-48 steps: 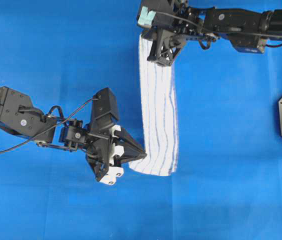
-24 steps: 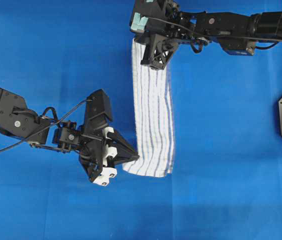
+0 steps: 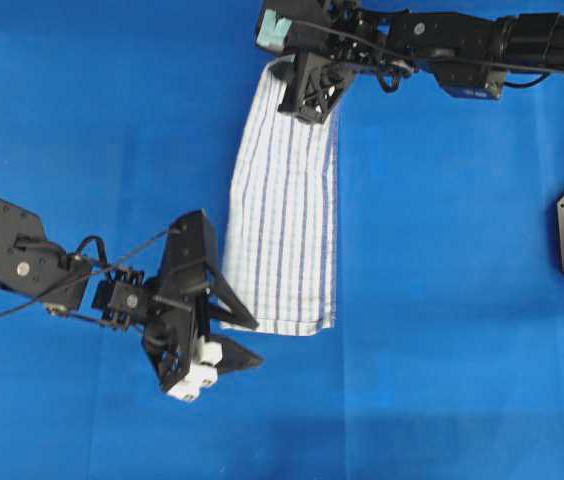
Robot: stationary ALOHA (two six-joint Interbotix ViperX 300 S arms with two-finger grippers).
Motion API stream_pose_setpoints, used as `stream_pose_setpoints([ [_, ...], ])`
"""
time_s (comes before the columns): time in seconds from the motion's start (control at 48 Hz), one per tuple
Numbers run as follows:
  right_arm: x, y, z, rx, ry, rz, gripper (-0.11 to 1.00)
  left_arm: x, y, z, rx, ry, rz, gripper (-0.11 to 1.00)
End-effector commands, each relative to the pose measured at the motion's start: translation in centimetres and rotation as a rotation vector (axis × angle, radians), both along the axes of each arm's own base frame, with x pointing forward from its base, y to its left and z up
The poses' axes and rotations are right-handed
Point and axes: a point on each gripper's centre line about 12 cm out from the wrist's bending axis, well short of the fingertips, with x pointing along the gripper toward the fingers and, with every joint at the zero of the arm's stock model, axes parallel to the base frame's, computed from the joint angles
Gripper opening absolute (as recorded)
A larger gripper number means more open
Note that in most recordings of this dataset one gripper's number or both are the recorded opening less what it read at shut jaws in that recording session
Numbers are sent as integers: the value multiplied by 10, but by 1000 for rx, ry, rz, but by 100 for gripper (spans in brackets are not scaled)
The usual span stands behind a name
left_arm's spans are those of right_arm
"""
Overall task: Fold the blue towel.
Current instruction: 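Lay the towel down vertically and open both grippers, moving them away, then grasp the top corners of the towel strip with both grippers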
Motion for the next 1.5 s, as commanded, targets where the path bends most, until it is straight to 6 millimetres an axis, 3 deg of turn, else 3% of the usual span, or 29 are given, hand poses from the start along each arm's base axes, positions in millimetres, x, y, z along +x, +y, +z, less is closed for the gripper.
stream_pose_setpoints([
  [0.0, 7, 1, 17, -32, -44, 22, 73, 0, -1, 17, -9, -44, -4, 58],
  [0.063, 7, 1, 18, -46, -38, 35, 88, -1, -1, 19, -9, -47, -5, 56],
  [0.125, 7, 1, 21, -58, -39, 45, 95, -1, 2, 23, -12, -54, 1, 54],
  [0.334, 0, 3, 43, -96, -55, 63, 92, -7, 12, 39, 19, -83, 0, 54],
  [0.647, -29, 14, 79, -132, -88, 70, 92, -20, 54, 59, 154, -124, 25, 54],
  [1.064, -91, 43, 90, -83, -136, 36, 91, -33, 129, 84, 449, -163, 75, 54],
  [1.293, -116, 74, 94, -42, -182, 59, 91, -36, 147, 86, 518, -162, 92, 54],
  [1.481, -122, 82, 93, -12, -197, 50, 91, -37, 160, 86, 534, -153, 121, 54],
])
